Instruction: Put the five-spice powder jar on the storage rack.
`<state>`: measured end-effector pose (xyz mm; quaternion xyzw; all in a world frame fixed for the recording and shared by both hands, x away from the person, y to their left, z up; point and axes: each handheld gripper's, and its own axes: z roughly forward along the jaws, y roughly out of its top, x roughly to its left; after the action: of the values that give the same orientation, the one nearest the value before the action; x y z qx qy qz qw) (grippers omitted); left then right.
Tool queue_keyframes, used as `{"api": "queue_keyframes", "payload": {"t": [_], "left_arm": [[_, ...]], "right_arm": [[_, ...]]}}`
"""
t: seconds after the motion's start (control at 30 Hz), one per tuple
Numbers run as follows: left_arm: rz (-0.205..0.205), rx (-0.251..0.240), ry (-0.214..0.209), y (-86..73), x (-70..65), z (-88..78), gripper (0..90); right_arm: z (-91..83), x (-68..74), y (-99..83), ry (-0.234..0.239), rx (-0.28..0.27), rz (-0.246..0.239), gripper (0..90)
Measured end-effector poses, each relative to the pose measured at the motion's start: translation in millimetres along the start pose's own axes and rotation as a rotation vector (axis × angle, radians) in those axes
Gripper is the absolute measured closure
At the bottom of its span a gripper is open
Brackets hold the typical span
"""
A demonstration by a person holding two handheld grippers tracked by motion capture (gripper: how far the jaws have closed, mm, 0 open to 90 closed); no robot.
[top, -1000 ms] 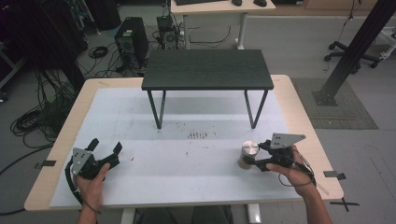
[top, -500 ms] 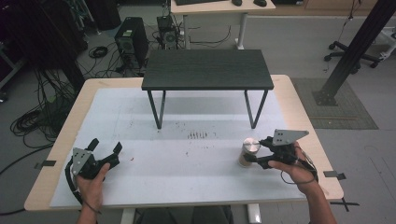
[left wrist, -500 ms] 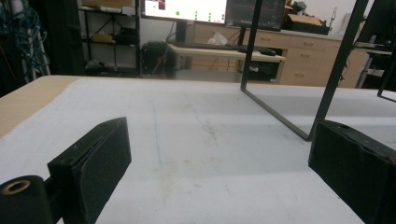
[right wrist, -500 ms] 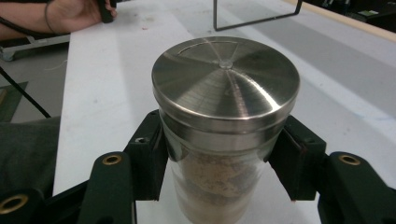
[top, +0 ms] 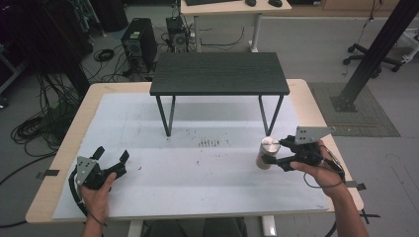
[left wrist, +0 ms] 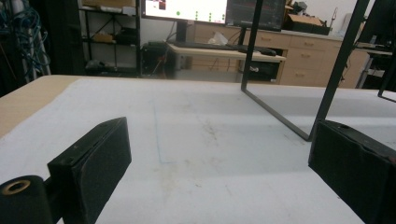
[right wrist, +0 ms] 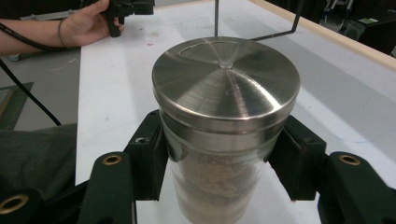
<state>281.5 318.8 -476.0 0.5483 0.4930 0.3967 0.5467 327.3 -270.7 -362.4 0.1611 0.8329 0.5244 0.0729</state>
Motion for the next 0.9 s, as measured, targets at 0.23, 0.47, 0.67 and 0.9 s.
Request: {"api": "queue_keyframes", "payload": {"t": [0.23,0.47,0.67,0.9], "left_arm": [[0.0,0.0,-0.001,0.0,0.0,0.1,6.2],[-0.002,-0.002,0.0,-0.1,0.1,-0.1,6.2],[-0.004,-0.004,-0.001,-0.1,0.3,-0.2,6.2],[-0.005,-0.006,-0.003,-0.2,0.4,-0.4,6.2]], "right_arm": [[-10.3,-1.1,19.9,0.0,-0.002,0.0,43.5],[-19.9,-4.4,47.5,0.015,-0.005,-0.018,43.6],[-26.0,-7.0,72.4,0.015,0.004,-0.053,43.5],[-31.2,-11.3,98.6,0.016,0.012,-0.077,43.5]]}}
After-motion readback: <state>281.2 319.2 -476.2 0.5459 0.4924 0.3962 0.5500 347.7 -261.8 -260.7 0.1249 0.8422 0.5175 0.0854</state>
